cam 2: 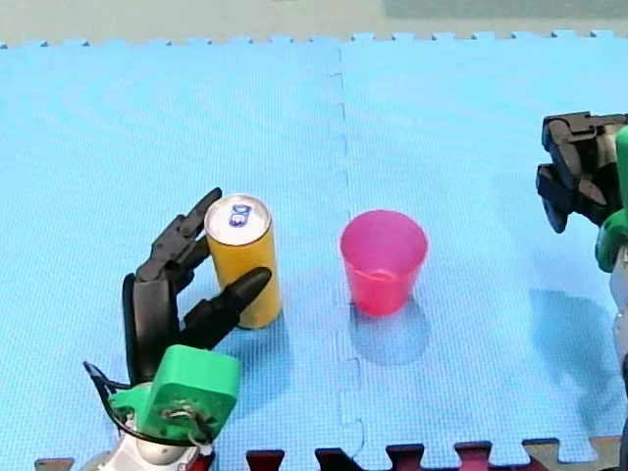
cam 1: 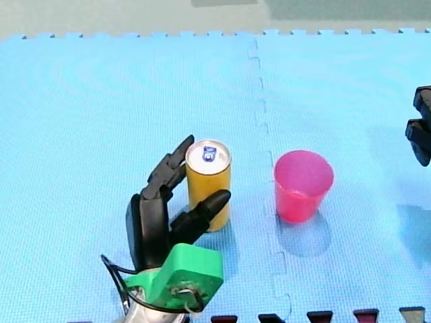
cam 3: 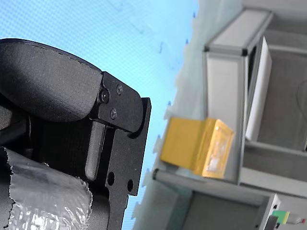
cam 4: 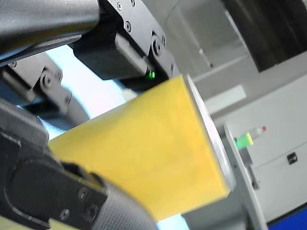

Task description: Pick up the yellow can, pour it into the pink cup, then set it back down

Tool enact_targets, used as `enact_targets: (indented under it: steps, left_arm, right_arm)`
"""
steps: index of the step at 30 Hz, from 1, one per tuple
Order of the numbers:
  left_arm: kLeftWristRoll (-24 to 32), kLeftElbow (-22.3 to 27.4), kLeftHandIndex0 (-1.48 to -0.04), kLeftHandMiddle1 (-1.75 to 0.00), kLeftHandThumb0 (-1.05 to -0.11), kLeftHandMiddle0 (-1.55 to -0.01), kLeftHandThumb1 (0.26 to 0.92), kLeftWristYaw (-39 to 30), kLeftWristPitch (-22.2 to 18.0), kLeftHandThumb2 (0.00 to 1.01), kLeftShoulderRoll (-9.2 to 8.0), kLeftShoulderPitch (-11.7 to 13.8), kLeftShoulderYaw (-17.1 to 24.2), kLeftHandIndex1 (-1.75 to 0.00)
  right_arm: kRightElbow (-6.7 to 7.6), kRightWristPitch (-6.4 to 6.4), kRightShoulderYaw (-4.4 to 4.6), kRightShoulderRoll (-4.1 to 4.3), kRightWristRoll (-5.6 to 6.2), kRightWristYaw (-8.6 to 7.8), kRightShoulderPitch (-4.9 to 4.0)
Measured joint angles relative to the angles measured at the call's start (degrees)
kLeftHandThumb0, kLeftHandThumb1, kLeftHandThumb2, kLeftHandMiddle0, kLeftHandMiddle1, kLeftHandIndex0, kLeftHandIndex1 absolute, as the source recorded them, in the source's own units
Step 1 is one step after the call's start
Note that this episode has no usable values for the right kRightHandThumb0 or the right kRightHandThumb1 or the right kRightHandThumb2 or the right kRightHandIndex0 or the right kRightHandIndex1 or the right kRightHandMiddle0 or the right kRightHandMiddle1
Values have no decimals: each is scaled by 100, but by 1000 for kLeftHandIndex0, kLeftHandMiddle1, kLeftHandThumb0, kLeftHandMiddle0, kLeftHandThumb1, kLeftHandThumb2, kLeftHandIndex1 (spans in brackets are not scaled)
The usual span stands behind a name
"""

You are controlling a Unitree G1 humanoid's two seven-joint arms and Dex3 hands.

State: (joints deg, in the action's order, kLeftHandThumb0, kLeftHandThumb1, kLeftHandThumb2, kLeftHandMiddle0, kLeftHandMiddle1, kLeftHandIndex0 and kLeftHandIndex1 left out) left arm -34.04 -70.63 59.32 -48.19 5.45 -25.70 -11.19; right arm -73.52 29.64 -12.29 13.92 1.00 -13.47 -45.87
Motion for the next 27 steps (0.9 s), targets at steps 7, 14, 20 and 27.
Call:
enact_targets:
  steps: [7,14,20,27]
  left_arm:
    - [-941,-152,-258,0,-1016,-263,824,1192,846,14,-300,-78,-745,0]
    - [-1105,-340,-169,0,-1048,-187,892,1578,1190,29,-444,-229,-1232,0]
    - [-925,-361,-127,0,-1048,-152,920,1379,1164,32,-455,-262,-1328,0]
    - [-677,-362,-105,0,-1048,-117,920,999,1050,24,-467,-261,-1342,0]
  right_arm:
    - [2,2,-8,-1,12,-9,2]
    - [16,26,-18,0,45,-15,3]
    - [17,25,-18,0,54,-5,3]
    - [17,23,-13,-1,55,8,2]
